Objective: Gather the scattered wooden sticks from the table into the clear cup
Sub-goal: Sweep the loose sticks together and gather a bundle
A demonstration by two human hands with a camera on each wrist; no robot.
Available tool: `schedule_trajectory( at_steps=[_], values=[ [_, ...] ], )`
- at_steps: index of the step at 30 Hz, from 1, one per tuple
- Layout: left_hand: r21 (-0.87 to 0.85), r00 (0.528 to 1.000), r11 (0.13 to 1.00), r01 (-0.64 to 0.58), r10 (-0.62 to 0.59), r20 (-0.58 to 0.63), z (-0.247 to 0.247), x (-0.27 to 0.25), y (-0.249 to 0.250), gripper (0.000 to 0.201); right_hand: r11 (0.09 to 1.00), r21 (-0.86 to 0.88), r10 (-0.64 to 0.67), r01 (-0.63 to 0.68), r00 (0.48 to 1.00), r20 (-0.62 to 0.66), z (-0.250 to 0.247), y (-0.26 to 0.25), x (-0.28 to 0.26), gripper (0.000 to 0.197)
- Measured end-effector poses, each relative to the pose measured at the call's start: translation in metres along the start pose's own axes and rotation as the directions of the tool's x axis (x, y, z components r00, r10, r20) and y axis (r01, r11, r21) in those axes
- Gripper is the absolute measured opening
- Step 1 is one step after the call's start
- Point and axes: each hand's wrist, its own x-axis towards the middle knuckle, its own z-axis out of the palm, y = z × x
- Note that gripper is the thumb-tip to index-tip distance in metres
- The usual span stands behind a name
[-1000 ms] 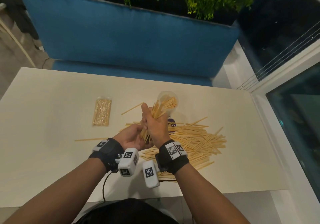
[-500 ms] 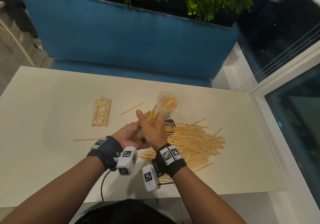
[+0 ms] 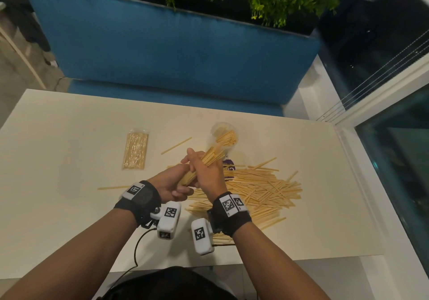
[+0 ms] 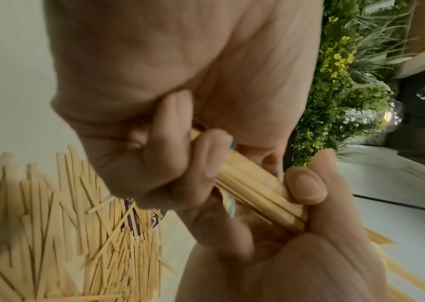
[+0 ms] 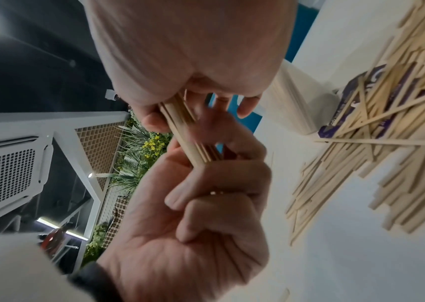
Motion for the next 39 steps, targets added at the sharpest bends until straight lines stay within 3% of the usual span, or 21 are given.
schedule_trajectory(
  at_steps=[4, 8, 10, 12, 14, 16, 19, 20, 22, 24, 27, 33, 39],
  values=[
    [-0.095, 0.997, 0.993, -0.077, 0.076, -0.016, -0.003, 0.006, -0.002, 0.022, 0.999, -0.044, -0.027, 0.028, 1.000, 0.002, -0.002, 0.004, 0.002, 0.038],
    [-0.087, 0.987, 0.985, -0.152, 0.147, -0.060, -0.006, 0.011, 0.000, 0.031, 0.988, -0.019, -0.156, 0.155, 0.985, -0.073, -0.007, 0.000, 0.003, 0.039],
    [-0.101, 0.987, 0.986, -0.133, 0.122, -0.103, -0.011, 0.013, -0.001, 0.030, 0.961, -0.082, -0.274, 0.263, 0.942, -0.196, -0.015, -0.006, 0.000, 0.055],
    [-0.112, 0.981, 0.985, -0.129, 0.110, -0.157, -0.016, 0.015, -0.001, 0.035, 0.881, -0.218, -0.467, 0.420, 0.847, -0.253, -0.024, -0.010, -0.001, 0.048],
    [-0.108, 0.974, 0.984, -0.140, 0.118, -0.192, -0.018, 0.016, -0.001, 0.035, 0.777, -0.396, -0.568, 0.490, 0.817, -0.103, -0.027, -0.010, -0.002, 0.027],
    [-0.109, 0.970, 0.983, -0.149, 0.124, -0.209, -0.017, 0.016, -0.001, 0.034, 0.644, -0.582, -0.540, 0.497, 0.834, 0.114, -0.022, -0.008, -0.005, 0.024],
    [-0.107, 0.967, 0.984, -0.142, 0.115, -0.225, -0.021, 0.016, -0.003, 0.031, 0.484, -0.688, -0.509, 0.540, 0.814, 0.281, -0.021, -0.009, -0.009, 0.020],
    [-0.097, 0.966, 0.986, -0.139, 0.114, -0.233, -0.024, 0.016, -0.004, 0.030, 0.483, -0.698, -0.443, 0.528, 0.835, 0.325, -0.023, -0.013, -0.008, 0.020],
    [-0.071, 0.960, 0.988, -0.138, 0.116, -0.257, -0.031, 0.017, -0.007, 0.028, 0.574, -0.686, -0.290, 0.447, 0.894, 0.340, -0.027, -0.017, -0.004, 0.022],
    [-0.051, 0.950, 0.986, -0.158, 0.138, -0.279, -0.037, 0.018, -0.010, 0.026, 0.728, -0.625, -0.178, 0.282, 0.958, 0.225, -0.028, -0.018, -0.003, 0.020],
    [-0.005, 0.935, 0.981, -0.193, 0.183, -0.303, -0.040, 0.017, -0.014, 0.021, 0.891, -0.450, -0.012, 0.055, 0.995, 0.100, -0.028, -0.017, -0.004, 0.018],
    [0.069, 0.899, 0.976, -0.209, 0.219, -0.380, -0.037, 0.020, -0.017, 0.027, 0.926, -0.371, 0.082, -0.068, 0.996, 0.022, -0.036, -0.012, -0.003, 0.011],
    [-0.045, 0.932, 0.977, -0.209, 0.185, -0.313, -0.036, 0.027, -0.016, 0.029, 0.924, -0.360, 0.127, -0.127, 0.992, -0.025, -0.053, -0.022, 0.005, 0.008]
  ],
)
